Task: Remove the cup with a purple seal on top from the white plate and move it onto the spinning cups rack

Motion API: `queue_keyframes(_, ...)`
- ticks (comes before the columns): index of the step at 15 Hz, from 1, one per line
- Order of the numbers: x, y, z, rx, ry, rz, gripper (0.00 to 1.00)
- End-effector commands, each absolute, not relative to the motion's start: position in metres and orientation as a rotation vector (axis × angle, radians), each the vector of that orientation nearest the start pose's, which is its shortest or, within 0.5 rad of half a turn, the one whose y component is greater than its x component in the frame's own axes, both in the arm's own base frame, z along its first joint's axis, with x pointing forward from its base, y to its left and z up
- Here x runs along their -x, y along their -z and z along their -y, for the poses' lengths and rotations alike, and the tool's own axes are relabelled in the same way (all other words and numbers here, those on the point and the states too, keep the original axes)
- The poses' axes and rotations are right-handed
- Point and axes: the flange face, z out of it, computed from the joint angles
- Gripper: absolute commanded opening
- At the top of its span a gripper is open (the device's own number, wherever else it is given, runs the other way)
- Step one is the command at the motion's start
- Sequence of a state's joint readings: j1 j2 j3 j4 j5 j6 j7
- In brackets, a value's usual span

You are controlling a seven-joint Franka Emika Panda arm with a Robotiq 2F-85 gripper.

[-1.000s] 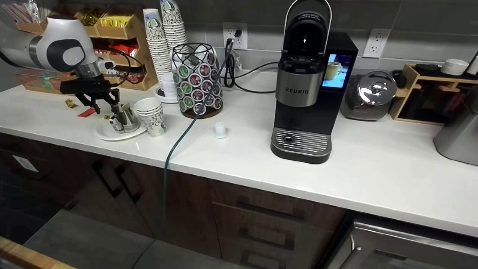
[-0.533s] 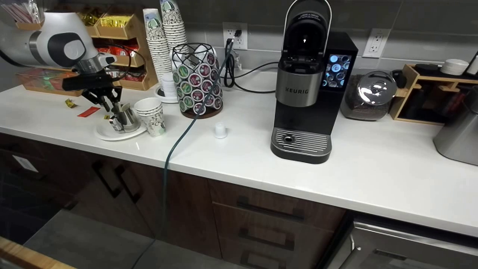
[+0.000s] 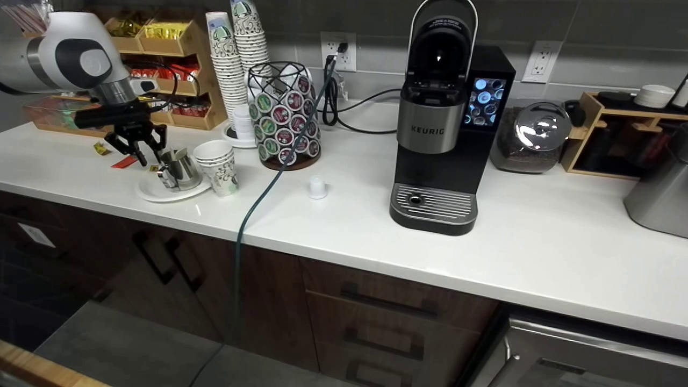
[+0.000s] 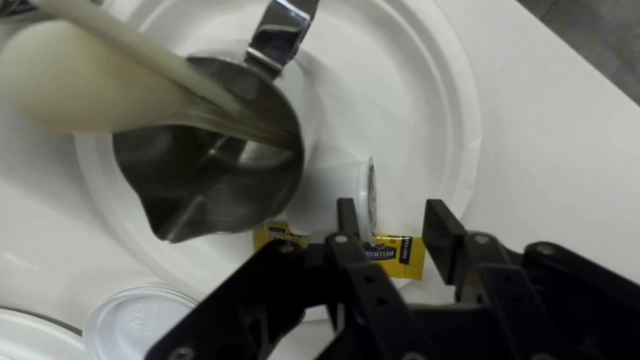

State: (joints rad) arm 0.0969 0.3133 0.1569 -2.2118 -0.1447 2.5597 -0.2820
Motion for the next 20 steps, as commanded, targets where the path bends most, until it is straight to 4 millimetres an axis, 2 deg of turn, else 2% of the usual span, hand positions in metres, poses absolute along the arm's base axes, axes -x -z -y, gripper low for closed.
queue_keyframes(1, -0.537, -0.238, -0.137, 3.030, 0.075, 0.984, 0.23)
queue_keyframes(4, -0.540, -0.234, -0.128, 3.045, 0.061, 0.961, 0.18)
queue_keyframes(6, -0.540, -0.231, -0.125, 3.046, 0.048, 0.945, 0.27)
queue_keyframes(7, -0.540, -0.229, -0.125, 3.043, 0.042, 0.944, 0.24)
queue_keyframes(10, -0.540, -0.227, -0.126, 3.037, 0.039, 0.940, 0.32)
queue_keyframes(13, -0.541, -0.227, -0.128, 3.031, 0.046, 0.941, 0.32)
queue_keyframes(15, -0.541, -0.228, -0.130, 3.023, 0.058, 0.940, 0.30)
queue_keyframes(18, -0.541, -0.228, -0.134, 3.012, 0.071, 0.944, 0.11)
queue_keyframes(20, -0.541, -0.227, -0.137, 3.001, 0.072, 0.947, 0.08)
